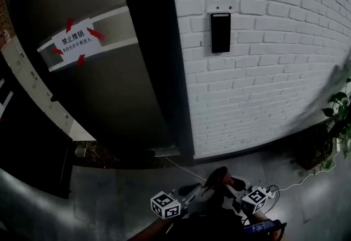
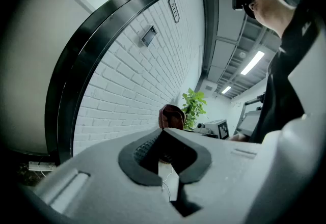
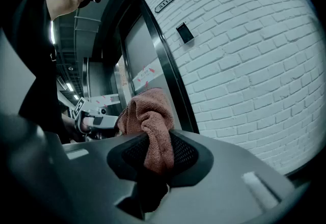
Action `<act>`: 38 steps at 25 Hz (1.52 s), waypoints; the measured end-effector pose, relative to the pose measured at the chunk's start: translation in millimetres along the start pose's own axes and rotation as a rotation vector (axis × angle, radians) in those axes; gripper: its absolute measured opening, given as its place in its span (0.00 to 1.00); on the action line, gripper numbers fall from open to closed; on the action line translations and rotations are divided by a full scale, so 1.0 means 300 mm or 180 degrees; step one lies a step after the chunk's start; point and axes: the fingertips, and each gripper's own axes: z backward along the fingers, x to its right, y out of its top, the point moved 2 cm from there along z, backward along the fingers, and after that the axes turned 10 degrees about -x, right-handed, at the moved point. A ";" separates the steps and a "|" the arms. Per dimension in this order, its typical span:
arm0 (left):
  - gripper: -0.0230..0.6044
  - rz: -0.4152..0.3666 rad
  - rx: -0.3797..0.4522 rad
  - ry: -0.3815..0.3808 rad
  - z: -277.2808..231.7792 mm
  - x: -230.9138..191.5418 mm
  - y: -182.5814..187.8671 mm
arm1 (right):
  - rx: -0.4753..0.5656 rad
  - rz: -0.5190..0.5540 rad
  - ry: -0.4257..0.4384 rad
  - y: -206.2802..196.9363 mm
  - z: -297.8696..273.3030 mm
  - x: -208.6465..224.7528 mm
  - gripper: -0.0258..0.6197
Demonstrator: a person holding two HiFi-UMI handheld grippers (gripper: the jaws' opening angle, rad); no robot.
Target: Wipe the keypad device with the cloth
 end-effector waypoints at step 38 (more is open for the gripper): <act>0.04 -0.0048 0.0098 0.0057 -0.339 -0.282 0.470 | -0.0128 0.0675 0.0305 0.750 -0.158 0.698 0.18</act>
